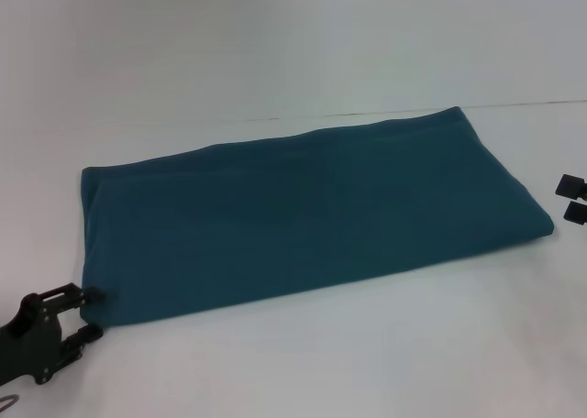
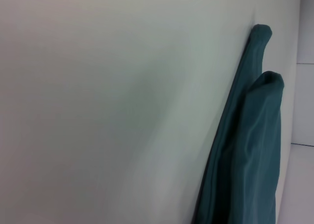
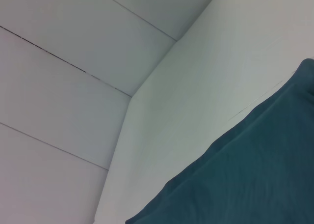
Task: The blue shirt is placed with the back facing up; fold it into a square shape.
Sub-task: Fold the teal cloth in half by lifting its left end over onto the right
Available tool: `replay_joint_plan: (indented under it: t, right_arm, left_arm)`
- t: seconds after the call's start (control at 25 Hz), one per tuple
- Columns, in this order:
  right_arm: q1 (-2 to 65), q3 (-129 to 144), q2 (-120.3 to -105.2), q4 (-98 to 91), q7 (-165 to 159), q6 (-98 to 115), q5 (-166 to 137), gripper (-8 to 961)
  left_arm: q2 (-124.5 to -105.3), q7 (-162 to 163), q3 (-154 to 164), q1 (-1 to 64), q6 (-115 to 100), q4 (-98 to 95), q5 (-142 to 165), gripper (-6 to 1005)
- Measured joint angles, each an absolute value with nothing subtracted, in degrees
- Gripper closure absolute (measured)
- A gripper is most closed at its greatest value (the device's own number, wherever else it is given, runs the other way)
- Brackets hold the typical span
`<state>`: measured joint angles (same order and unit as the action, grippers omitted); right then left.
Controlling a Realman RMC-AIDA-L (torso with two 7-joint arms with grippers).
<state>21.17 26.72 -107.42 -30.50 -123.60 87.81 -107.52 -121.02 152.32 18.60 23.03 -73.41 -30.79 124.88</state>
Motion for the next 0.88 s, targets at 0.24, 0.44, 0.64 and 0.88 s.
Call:
replay_joint_plan:
  t: [0.24,0.44,0.64,0.88]
  right_arm:
    - [21.16,26.6,-107.4,-30.5,-123.51,87.8,-107.46,147]
    - [21.02,25.87,-107.4,-30.5,-123.49,87.8,-107.57,147]
    - [20.83,25.34,-107.37,-30.5,-123.41,87.83,-107.66,146]
    - [20.66,25.27,-107.3,-30.5,-123.4,87.84,-107.42,147]
  left_arm:
    - [-120.82,152.32,18.76,24.7,-72.07,-30.11,124.96,431]
    - [-120.64,152.31,18.81,26.51,-71.27,-29.7,125.22,431]
    - [-120.49,152.06,18.92,27.87,-70.31,-28.8,125.46,432]
    - [-120.42,151.65,19.0,28.51,-69.79,-28.11,125.54,433]
